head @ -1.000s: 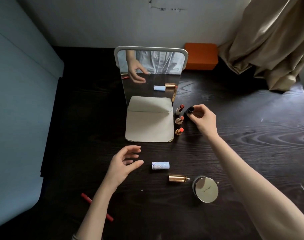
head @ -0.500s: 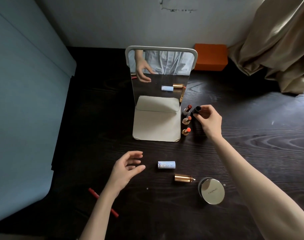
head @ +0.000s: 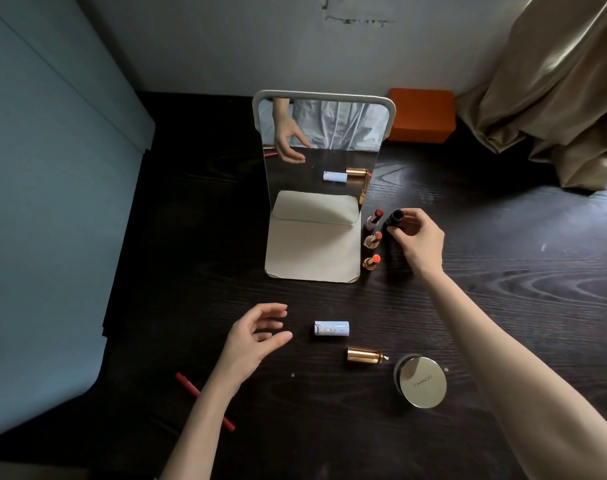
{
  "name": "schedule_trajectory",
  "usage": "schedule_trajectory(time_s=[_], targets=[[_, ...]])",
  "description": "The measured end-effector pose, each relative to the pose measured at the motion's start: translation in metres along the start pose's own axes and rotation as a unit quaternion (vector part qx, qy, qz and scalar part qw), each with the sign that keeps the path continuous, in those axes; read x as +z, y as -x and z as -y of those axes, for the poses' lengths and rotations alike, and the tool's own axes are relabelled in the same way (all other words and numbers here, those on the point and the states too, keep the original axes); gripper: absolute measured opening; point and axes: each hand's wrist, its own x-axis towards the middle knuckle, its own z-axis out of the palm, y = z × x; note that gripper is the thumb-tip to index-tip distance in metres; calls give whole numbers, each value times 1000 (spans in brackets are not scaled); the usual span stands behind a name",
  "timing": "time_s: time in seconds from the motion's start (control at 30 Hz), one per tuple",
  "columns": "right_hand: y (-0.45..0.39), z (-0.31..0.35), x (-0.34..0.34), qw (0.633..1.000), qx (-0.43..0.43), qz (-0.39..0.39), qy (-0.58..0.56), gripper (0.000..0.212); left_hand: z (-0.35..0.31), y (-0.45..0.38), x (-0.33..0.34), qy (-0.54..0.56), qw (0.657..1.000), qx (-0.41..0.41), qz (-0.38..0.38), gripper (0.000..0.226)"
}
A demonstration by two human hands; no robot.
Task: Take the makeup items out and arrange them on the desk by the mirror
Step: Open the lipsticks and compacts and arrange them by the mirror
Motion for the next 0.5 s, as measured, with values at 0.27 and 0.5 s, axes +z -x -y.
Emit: schedule_trajectory(time_s=[0.27,0.5], targets=[[-1,0,-4,1000,18,-4,22,37,1,4,-2,-3,1000,8,0,40],[73,-7,-8,997,16,54,47,21,7,8,-3,13,1000,18,5,39]])
